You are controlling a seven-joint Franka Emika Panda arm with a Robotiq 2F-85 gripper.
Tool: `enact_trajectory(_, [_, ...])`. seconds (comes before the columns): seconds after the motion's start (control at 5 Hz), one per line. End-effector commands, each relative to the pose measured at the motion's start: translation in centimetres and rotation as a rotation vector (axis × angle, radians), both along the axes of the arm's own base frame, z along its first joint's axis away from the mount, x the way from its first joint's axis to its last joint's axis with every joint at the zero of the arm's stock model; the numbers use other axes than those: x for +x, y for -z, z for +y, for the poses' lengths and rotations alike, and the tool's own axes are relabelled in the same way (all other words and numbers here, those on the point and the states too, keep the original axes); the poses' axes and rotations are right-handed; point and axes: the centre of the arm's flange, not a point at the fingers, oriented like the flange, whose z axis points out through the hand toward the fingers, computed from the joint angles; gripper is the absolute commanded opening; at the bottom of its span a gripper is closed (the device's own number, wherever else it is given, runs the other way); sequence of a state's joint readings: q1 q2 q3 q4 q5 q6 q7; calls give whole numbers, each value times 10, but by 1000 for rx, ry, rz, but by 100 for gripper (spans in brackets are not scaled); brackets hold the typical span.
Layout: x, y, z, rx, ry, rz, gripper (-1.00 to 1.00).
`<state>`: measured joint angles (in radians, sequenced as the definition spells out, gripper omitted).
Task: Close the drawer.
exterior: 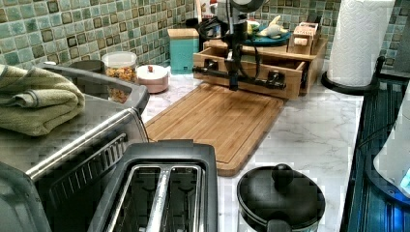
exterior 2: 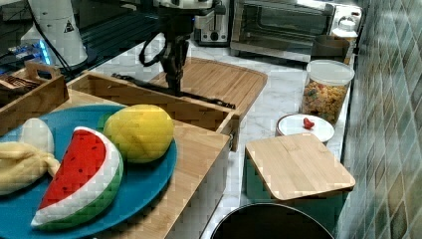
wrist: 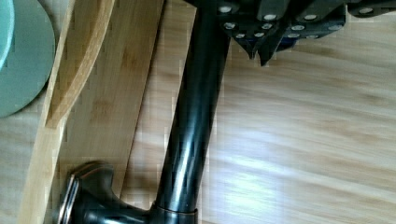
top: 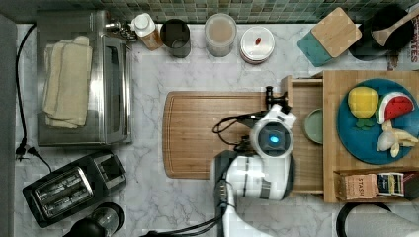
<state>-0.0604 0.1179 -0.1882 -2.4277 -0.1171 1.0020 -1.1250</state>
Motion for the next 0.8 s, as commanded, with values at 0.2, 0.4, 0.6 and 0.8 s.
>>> enact_trajectory(0.2, [-6,-68,-198,-55,135,-192,-100])
enact_trajectory(0.4, [-10,-77,-202,-97,168,-182,-100])
enact_trajectory(0.6, [-19,-86,-181,-157,203,-202,-100])
enact_trajectory(0.8, [-19,-86,-181,-157,203,-201,-100])
